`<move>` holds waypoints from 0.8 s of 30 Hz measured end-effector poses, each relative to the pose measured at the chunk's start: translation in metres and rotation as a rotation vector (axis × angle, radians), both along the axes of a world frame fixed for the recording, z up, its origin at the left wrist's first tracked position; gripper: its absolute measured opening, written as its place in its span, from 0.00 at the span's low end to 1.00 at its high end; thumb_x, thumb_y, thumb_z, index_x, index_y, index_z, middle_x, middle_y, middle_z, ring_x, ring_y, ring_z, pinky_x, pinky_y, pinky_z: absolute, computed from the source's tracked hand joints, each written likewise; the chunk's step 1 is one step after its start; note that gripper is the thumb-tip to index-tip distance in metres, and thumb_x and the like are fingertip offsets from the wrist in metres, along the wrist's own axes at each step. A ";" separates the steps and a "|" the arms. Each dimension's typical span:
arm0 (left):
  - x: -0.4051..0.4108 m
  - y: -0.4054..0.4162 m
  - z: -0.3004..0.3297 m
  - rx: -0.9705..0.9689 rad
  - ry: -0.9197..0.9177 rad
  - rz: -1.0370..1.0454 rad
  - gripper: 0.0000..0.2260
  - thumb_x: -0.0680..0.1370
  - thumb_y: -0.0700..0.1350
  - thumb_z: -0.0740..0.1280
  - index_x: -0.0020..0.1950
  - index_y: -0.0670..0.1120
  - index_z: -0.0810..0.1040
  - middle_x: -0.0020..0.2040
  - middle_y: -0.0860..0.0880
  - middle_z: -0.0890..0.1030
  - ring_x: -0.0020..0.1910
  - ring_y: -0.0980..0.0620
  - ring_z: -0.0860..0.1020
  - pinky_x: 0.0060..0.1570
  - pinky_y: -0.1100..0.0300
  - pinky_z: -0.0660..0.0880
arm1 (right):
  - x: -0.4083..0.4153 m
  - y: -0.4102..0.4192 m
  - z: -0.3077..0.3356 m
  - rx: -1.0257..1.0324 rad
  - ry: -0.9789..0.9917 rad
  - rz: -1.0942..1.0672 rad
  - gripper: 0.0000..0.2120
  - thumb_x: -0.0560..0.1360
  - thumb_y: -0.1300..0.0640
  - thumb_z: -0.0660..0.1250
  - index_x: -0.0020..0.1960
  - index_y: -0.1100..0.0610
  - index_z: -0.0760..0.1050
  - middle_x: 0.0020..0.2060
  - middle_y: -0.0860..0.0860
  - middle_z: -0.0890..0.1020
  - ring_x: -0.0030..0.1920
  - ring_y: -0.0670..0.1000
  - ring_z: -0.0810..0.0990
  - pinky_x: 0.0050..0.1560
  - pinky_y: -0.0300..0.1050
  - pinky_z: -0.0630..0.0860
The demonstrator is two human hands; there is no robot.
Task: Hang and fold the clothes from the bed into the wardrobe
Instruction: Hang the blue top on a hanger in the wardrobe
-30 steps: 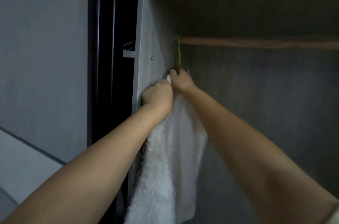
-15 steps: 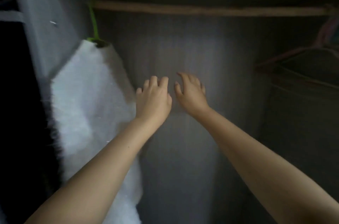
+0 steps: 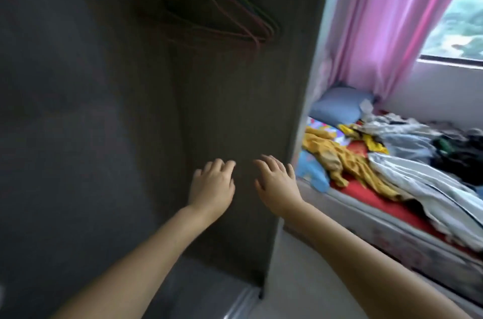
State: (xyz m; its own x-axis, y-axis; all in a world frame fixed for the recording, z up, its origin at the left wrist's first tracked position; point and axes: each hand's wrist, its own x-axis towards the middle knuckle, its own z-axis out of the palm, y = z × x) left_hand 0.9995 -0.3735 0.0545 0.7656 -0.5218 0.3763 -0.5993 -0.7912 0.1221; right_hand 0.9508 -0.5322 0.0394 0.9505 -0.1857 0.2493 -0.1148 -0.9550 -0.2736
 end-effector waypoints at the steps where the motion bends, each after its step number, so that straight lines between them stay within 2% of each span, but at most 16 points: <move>1: -0.010 -0.018 -0.010 0.022 0.030 -0.046 0.19 0.80 0.48 0.58 0.71 0.51 0.65 0.63 0.50 0.72 0.63 0.48 0.70 0.58 0.53 0.67 | -0.019 -0.017 -0.011 -0.005 0.029 -0.038 0.23 0.80 0.51 0.57 0.74 0.49 0.61 0.75 0.50 0.61 0.76 0.51 0.54 0.74 0.59 0.51; 8: -0.124 -0.149 -0.073 0.127 0.213 -0.400 0.19 0.80 0.49 0.58 0.71 0.50 0.65 0.64 0.49 0.71 0.63 0.48 0.69 0.59 0.53 0.67 | -0.192 -0.115 -0.081 0.072 0.212 -0.348 0.20 0.81 0.51 0.54 0.73 0.51 0.63 0.75 0.51 0.61 0.76 0.51 0.56 0.73 0.57 0.53; 12: -0.212 -0.224 -0.101 0.205 0.218 -0.634 0.20 0.80 0.50 0.57 0.72 0.51 0.64 0.63 0.50 0.71 0.63 0.50 0.69 0.58 0.55 0.67 | -0.309 -0.155 -0.103 0.156 0.258 -0.580 0.21 0.81 0.52 0.54 0.73 0.50 0.62 0.75 0.50 0.60 0.76 0.50 0.55 0.73 0.57 0.52; 14: -0.246 -0.250 -0.107 0.213 0.233 -0.722 0.19 0.79 0.49 0.57 0.71 0.51 0.65 0.63 0.51 0.72 0.63 0.50 0.70 0.56 0.55 0.67 | -0.350 -0.164 -0.107 0.179 0.261 -0.670 0.21 0.81 0.52 0.54 0.73 0.50 0.62 0.75 0.49 0.60 0.76 0.49 0.54 0.74 0.57 0.51; 19: -0.370 -0.318 -0.108 0.214 0.264 -1.093 0.20 0.79 0.47 0.57 0.71 0.49 0.65 0.64 0.49 0.72 0.63 0.49 0.70 0.56 0.55 0.68 | -0.477 -0.168 -0.108 0.246 0.261 -1.037 0.21 0.82 0.51 0.53 0.74 0.50 0.61 0.76 0.49 0.58 0.76 0.48 0.53 0.74 0.56 0.50; 24: -0.457 -0.330 -0.111 0.296 0.280 -1.429 0.20 0.80 0.48 0.58 0.72 0.50 0.64 0.64 0.48 0.71 0.63 0.47 0.70 0.56 0.54 0.68 | -0.563 -0.127 -0.108 0.298 0.165 -1.351 0.20 0.81 0.51 0.54 0.73 0.49 0.63 0.75 0.48 0.59 0.76 0.48 0.54 0.74 0.54 0.51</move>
State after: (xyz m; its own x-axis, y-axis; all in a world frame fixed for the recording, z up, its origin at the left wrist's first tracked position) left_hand 0.5422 -0.7036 -0.0566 -0.4208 -0.9055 0.0555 -0.8561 0.4166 0.3059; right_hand 0.3881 -0.6591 -0.0690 0.0087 -0.9983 -0.0577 -0.9410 0.0113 -0.3382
